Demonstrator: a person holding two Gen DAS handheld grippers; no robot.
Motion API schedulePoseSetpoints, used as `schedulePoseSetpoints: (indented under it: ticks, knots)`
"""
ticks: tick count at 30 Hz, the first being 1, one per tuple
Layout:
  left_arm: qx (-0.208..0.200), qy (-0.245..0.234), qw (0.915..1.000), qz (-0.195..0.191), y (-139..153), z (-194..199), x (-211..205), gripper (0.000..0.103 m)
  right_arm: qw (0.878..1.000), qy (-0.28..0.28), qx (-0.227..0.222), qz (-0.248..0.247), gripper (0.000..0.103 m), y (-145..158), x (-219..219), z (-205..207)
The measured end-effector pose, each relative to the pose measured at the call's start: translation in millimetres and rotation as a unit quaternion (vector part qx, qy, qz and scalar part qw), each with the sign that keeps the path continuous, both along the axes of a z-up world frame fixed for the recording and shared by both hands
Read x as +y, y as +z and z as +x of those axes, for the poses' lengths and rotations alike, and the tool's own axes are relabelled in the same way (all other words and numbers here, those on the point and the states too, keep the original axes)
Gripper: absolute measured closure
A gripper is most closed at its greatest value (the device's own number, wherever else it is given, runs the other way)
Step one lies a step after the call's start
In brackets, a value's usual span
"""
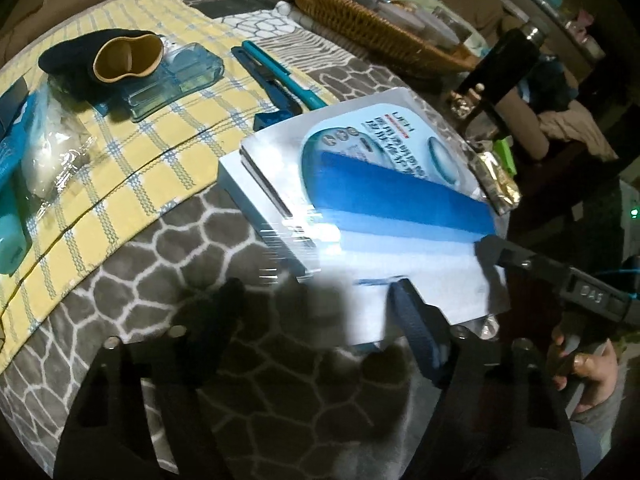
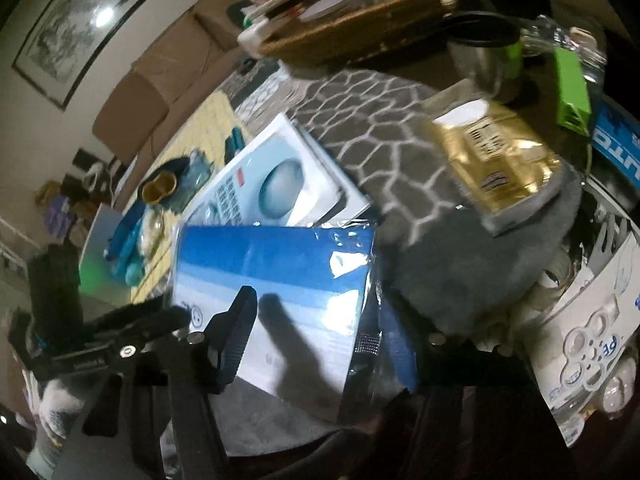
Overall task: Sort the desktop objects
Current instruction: 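Grasp the blue-and-white packet with the right gripper and lift it, then carry the packet into the box and open the right gripper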
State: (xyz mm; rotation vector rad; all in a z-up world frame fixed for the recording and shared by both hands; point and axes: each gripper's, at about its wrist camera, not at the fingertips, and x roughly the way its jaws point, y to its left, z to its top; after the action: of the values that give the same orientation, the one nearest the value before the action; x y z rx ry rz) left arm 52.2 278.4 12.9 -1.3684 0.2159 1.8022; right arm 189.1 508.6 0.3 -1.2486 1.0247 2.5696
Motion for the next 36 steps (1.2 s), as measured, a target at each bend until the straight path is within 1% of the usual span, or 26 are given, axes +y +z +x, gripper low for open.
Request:
schedulePoseSetpoints:
  ticks: [1, 2, 3, 6, 11, 14, 17, 20, 23, 24, 27, 30, 31, 33, 34, 36]
  knots:
    - [-0.001, -0.002, 1.0000, 0.003, 2, 1, 0, 0.042, 1.000, 0.002, 0.002, -0.003, 0.055, 1, -3, 0]
    - [-0.002, -0.004, 1.0000, 0.005, 3, 2, -1, 0.045, 1.000, 0.006, 0.007, -0.007, 0.062, 3, -6, 0]
    - [-0.004, -0.007, 0.9999, 0.009, 5, 3, -2, 0.046, 1.000, 0.009, 0.008, -0.005, 0.065, 5, -8, 0]
    - [-0.003, -0.008, 0.9998, 0.016, 12, 5, -7, 0.047, 1.000, 0.021, 0.015, 0.010, 0.066, 17, -19, -2]
    - [-0.019, 0.010, 0.9980, 0.059, 26, -1, -28, 0.047, 0.998, 0.036, 0.029, 0.030, 0.066, 40, -30, -10]
    - [-0.020, 0.019, 0.9959, 0.086, 43, -7, -44, 0.047, 0.997, 0.044, 0.045, 0.033, 0.066, 58, -35, -18]
    - [-0.008, 0.030, 0.9926, 0.118, 71, -13, -68, 0.047, 0.995, 0.062, 0.062, 0.047, 0.066, 83, -49, -32]
    - [0.010, 0.052, 0.9873, 0.150, 102, -24, -104, 0.047, 0.990, 0.096, 0.082, 0.067, 0.066, 116, -76, -54]
    - [0.032, 0.083, 0.9799, 0.179, 133, -37, -149, 0.047, 0.983, 0.134, 0.101, 0.075, 0.066, 142, -108, -78]
    - [0.041, 0.096, 0.9767, 0.187, 144, -42, -172, 0.047, 0.980, 0.148, 0.106, 0.077, 0.066, 150, -123, -88]
    - [0.063, 0.125, 0.9718, 0.189, 164, -56, -219, 0.047, 0.969, 0.197, 0.120, 0.084, 0.066, 171, -174, -119]
    - [0.084, 0.160, 0.9660, 0.185, 176, -70, -274, 0.047, 0.960, 0.237, 0.125, 0.081, 0.066, 178, -226, -149]
    - [0.087, 0.168, 0.9647, 0.183, 176, -73, -285, 0.047, 0.958, 0.247, 0.126, 0.077, 0.066, 178, -241, -159]
    - [0.092, 0.188, 0.9618, 0.177, 175, -81, -317, 0.047, 0.953, 0.269, 0.123, 0.060, 0.066, 174, -277, -182]
    - [0.094, 0.195, 0.9608, 0.173, 173, -83, -329, 0.047, 0.952, 0.275, 0.121, 0.055, 0.066, 172, -287, -190]
    - [0.096, 0.209, 0.9594, 0.163, 165, -91, -353, 0.047, 0.950, 0.289, 0.112, 0.047, 0.066, 159, -318, -214]
